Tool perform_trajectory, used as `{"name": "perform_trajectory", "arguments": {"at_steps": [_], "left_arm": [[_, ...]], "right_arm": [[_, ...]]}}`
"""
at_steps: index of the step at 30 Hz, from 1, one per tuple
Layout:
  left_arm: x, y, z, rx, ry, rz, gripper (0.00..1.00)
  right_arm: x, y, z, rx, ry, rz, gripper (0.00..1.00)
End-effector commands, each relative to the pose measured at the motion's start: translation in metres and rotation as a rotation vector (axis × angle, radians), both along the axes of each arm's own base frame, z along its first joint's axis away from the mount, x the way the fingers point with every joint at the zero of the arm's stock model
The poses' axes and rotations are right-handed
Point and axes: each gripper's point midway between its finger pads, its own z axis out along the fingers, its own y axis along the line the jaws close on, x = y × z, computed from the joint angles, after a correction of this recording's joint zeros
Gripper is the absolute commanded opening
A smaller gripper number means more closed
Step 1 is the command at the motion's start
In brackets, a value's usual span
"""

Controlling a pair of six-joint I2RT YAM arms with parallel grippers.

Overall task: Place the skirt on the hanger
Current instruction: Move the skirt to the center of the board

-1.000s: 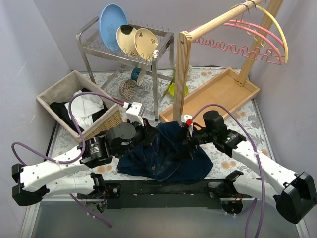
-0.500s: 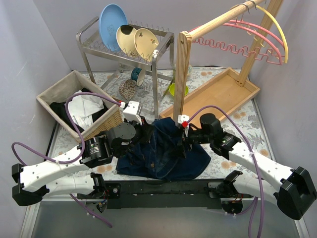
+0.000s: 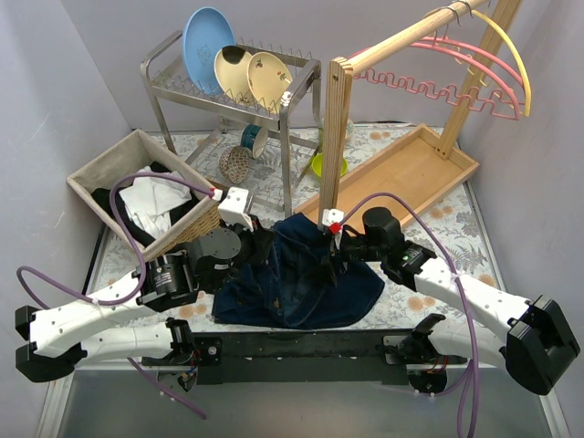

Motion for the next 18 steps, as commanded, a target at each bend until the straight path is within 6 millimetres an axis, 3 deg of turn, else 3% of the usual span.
{"name": "perform_trajectory", "arguments": {"at_steps": [1, 4, 7, 12, 14, 16, 18], "left_arm": [[0.005, 0.041, 0.113, -0.364, -0.157, 0.127, 0.00], [0.002, 0.041, 0.102, -0.354, -0.134, 0.116, 0.00], [0.000, 0.039, 0.085, -0.337, -0.099, 0.106, 0.00], [-0.003, 0.038, 0.061, -0.328, -0.050, 0.107, 0.00], [-0.002, 0.039, 0.054, -0.320, -0.045, 0.116, 0.00], [-0.002, 0.041, 0.051, -0.318, -0.041, 0.126, 0.00], [0.000, 0.042, 0.053, -0.326, -0.050, 0.137, 0.00]], "right_arm": [[0.003, -0.041, -0.054, -0.239, 0.116, -0.157, 0.98], [0.013, -0.042, -0.026, -0.203, 0.012, -0.156, 0.98], [0.015, -0.045, -0.015, -0.194, 0.012, -0.148, 0.96], [0.018, -0.052, -0.024, -0.226, 0.080, -0.165, 0.90], [0.014, -0.050, -0.014, -0.202, 0.075, -0.145, 0.88], [0.003, -0.046, -0.008, -0.166, 0.083, -0.085, 0.86], [-0.012, -0.044, -0.017, -0.162, 0.137, -0.027, 0.84]]}}
